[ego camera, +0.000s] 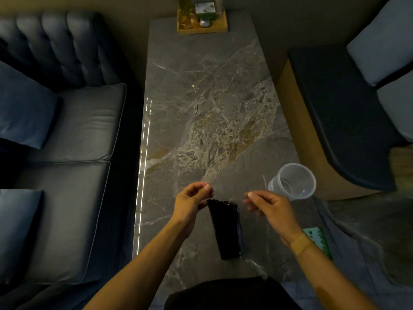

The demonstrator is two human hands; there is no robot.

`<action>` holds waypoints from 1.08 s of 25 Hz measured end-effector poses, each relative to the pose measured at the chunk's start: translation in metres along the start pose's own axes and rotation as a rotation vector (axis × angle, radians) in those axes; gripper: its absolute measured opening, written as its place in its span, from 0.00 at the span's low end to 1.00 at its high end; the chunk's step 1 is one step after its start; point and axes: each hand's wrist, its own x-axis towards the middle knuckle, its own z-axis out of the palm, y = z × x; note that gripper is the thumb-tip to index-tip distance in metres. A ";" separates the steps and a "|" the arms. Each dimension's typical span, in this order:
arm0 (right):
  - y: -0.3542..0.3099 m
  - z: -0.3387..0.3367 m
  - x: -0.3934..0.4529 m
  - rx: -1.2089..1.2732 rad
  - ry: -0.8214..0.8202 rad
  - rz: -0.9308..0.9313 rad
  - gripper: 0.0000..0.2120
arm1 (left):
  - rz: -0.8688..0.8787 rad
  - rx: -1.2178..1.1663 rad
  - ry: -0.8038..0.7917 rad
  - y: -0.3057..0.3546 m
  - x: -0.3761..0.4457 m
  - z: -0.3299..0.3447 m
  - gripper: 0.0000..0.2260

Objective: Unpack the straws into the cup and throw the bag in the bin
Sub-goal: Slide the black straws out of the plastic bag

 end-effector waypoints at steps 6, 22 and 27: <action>-0.016 -0.003 0.000 0.017 -0.059 -0.046 0.06 | 0.053 0.023 -0.027 0.009 -0.002 -0.002 0.03; -0.033 0.023 -0.045 -0.240 0.145 -0.339 0.11 | 0.369 0.202 -0.190 0.046 -0.002 -0.002 0.06; -0.050 0.034 -0.063 -0.374 0.203 -0.459 0.17 | 0.449 0.372 -0.226 0.046 0.003 0.015 0.10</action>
